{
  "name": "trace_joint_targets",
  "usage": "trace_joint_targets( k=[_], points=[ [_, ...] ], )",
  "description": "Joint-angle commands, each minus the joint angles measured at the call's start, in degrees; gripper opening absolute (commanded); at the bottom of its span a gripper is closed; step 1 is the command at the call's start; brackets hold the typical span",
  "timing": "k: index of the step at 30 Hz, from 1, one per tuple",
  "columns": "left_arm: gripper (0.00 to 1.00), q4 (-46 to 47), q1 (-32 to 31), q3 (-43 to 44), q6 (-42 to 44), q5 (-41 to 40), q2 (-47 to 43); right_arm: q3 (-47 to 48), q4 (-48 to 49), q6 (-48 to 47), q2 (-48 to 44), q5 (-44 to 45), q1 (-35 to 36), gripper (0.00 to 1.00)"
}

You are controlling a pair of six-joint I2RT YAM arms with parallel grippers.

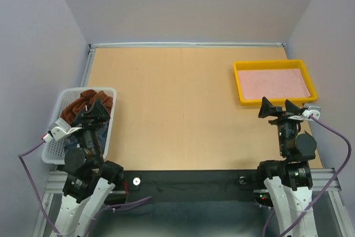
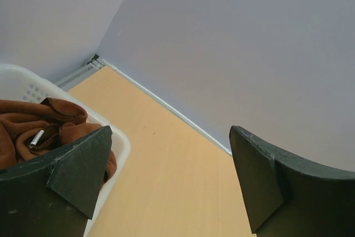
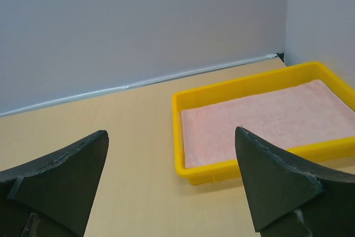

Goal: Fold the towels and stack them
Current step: Grab crumpled towel

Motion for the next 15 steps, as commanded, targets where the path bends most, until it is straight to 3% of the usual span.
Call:
trace_joint_targets(
  k=[1,8,15],
  points=[
    [0.99,1.63,0.12,2.03,-1.02,-0.51,3.11,2.0,1.2,-0.5,-0.92,1.33,0.6,1.0],
    [0.99,-6.36,0.12,4.83,-8.13,-2.53,13.91,1.47,1.12,-1.03,-0.57,0.9,2.09,1.0],
    [0.99,-15.5,1.17,14.31,-15.78,-3.41,36.9,1.03,1.2,-1.12,0.22,0.81,3.59,1.0]
  ],
)
